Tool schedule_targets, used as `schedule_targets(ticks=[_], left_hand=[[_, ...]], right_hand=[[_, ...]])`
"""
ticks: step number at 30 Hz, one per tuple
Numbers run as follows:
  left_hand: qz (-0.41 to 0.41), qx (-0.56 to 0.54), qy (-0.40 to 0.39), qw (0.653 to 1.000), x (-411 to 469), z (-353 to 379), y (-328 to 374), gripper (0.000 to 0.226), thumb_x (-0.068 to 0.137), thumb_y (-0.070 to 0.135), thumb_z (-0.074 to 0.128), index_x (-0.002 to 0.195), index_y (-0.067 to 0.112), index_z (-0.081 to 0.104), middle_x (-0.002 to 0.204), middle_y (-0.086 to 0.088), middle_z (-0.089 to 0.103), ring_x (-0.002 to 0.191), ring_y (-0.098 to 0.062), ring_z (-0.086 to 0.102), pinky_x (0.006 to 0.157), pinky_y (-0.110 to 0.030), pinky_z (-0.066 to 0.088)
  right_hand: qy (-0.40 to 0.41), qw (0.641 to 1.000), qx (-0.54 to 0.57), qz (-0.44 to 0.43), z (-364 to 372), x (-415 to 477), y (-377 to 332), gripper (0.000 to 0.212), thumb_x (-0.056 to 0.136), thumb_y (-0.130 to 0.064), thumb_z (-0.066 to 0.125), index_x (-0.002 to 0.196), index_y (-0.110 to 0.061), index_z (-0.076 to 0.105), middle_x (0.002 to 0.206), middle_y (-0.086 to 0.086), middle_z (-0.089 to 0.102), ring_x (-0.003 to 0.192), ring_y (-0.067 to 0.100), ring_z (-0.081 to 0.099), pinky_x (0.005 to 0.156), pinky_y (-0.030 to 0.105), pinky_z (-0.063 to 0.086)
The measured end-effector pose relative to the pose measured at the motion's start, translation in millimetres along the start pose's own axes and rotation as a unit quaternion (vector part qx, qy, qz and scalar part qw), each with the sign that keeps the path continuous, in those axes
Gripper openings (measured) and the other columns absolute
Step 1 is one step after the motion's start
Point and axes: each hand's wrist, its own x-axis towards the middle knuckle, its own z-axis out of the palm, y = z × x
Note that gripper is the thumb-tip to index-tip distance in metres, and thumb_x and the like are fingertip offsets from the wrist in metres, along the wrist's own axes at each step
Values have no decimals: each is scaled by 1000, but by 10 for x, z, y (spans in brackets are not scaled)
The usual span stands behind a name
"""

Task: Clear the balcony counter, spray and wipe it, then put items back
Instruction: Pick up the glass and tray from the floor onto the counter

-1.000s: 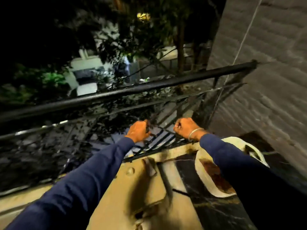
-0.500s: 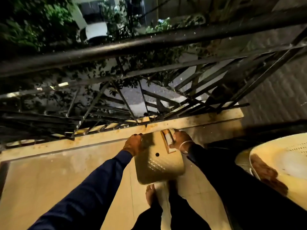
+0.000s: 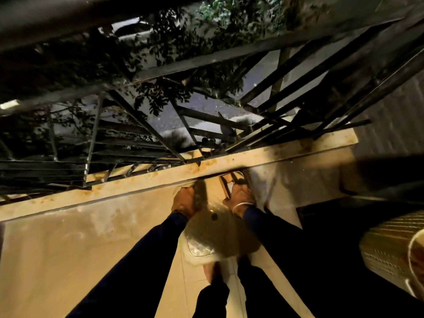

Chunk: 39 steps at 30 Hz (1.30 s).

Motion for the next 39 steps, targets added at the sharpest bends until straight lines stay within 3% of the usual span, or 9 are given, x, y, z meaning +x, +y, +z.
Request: schedule_targets(ticks=[3,12,14,17,19,25,31,35,39], left_hand=[[-15,-20,-6,1000,-80,7,2,39,70,29,85,100,9,72,97,-5,72,85,-24,67,67,-30,45],[47,-46,90,994,-864,-704,386,55,58,34,89,102,10,67,99,-11,70,92,-29,67,76,-30,50],[89,-52,102,989,-1093,-990,568,63,52,42,89,103,12,68,98,-11,70,94,-28,67,80,-33,54],[157,-72,141,975,-1236,-1339,874,57,47,53,81,94,23,69,83,-1,71,80,-20,69,66,-26,52],[232,-81,168,955,-1740,-1731,1324,52,52,46,85,90,14,70,76,-2,68,71,-18,65,63,-26,49],[396,-102,211,888,-2857,-2305,2654,54,56,24,95,103,6,74,95,-16,76,92,-27,72,88,-37,53],[557,-63,159,813,-4123,-1782,4166,45,52,31,92,91,15,75,82,-6,76,83,-17,71,76,-26,50],[626,-18,105,773,-4741,-1126,4983,34,57,30,89,86,18,75,78,2,73,82,-14,69,79,-22,48],[665,24,57,744,-5142,-398,5711,57,52,44,89,100,17,73,94,-2,73,96,-19,65,88,-26,49]], right_hand=[[3,1000,19,0,-53,-94,31,57,84,-43,66,131,-16,47,136,12,47,126,29,45,105,35,36],[130,987,93,-9,-1102,-1059,57,56,71,-42,71,121,-22,57,114,11,64,111,32,60,90,34,50],[171,981,92,2,-1427,-1462,91,54,70,-46,71,117,-22,60,110,10,67,106,31,64,84,34,52],[244,964,105,11,-1935,-2241,141,44,79,-45,67,110,-15,64,111,12,69,103,33,64,82,36,52],[309,942,129,17,-2259,-2875,274,40,87,-44,61,114,-14,62,114,15,67,105,36,63,85,37,51],[436,891,112,64,-2939,-4275,945,65,76,-58,67,118,-9,58,116,16,65,108,37,62,85,40,51],[490,845,94,192,-2984,-5581,2309,61,74,-58,70,112,-11,65,115,15,68,107,35,62,82,39,52],[486,823,125,266,-2755,-6104,3240,67,71,-60,72,113,-9,63,116,15,66,107,35,62,82,39,51],[466,807,142,334,-2399,-6547,4144,68,68,-62,73,111,-11,63,114,14,67,104,33,63,80,38,51]])
